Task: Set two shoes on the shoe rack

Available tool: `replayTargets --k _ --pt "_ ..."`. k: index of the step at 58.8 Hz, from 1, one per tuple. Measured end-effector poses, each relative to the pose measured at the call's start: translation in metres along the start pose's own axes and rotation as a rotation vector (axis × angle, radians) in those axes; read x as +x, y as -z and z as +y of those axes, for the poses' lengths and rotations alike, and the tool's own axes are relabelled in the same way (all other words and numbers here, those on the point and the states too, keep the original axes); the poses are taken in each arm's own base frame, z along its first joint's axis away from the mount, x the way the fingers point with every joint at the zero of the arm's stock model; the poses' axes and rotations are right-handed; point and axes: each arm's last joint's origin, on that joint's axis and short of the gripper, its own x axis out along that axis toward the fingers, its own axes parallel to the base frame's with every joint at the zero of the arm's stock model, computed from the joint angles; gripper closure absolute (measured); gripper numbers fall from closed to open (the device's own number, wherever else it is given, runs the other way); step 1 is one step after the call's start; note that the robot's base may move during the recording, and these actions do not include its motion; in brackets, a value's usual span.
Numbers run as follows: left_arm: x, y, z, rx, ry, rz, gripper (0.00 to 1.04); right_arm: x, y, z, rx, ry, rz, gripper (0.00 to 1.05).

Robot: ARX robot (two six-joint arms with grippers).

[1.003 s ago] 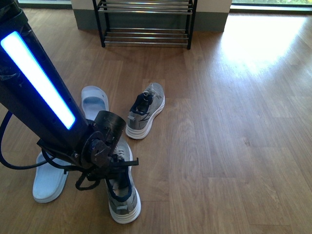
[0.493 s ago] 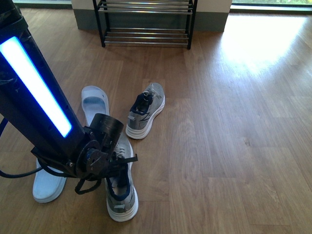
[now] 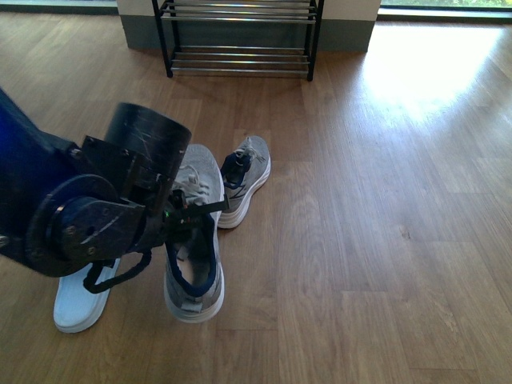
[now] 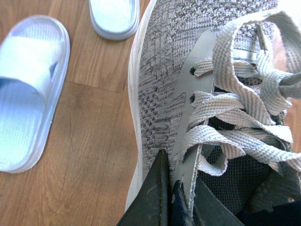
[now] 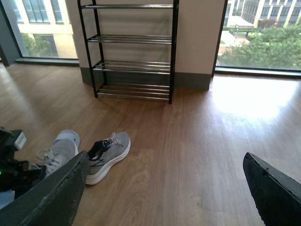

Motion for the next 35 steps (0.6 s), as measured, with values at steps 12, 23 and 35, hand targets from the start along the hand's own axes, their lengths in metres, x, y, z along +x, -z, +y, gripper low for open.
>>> replayTargets --k 12,23,35 --pt "-0.063 -0.008 0.014 0.065 -0.027 -0.123 1.03 0.0 0.0 0.0 0.0 0.0 0.0 0.09" --pt "-0.118 -0.008 0.037 0.1 -0.091 -0.245 1.03 0.0 0.0 0.0 0.0 0.0 0.0 0.09" --pt "-0.175 0.008 0.045 0.115 -0.073 -0.368 1.03 0.0 0.0 0.0 0.0 0.0 0.0 0.09"
